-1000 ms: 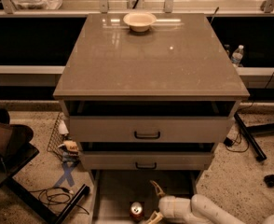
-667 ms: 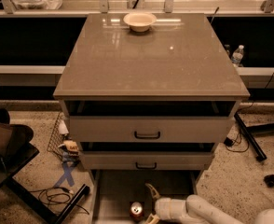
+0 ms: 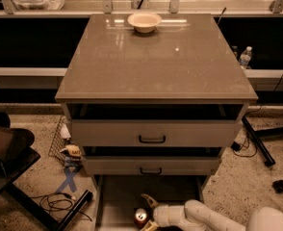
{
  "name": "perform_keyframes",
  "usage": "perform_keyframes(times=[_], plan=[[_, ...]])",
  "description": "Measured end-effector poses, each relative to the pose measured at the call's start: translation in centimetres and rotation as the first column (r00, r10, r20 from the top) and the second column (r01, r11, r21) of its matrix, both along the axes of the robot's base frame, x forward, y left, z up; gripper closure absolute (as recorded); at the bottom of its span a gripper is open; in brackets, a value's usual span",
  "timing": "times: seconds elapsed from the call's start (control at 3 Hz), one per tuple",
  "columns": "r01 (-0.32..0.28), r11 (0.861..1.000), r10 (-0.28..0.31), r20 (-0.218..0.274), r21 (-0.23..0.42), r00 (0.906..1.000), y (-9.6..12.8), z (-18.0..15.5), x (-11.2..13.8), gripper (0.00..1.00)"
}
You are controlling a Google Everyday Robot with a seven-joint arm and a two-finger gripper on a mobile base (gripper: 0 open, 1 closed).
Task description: Pick coke can from bottom drawer and place on counter
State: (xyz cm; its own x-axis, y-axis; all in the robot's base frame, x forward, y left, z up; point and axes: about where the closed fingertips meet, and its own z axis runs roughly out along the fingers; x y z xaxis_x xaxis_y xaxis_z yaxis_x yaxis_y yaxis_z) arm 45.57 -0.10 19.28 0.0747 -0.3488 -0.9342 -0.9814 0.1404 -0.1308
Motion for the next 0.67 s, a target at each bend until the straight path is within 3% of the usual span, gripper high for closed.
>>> perform_keyframes(times=[0.67], plan=[[-0.004,1.0,0.004,-0.002,0.005,1.0,0.37,0.02,-0.19,0.61]])
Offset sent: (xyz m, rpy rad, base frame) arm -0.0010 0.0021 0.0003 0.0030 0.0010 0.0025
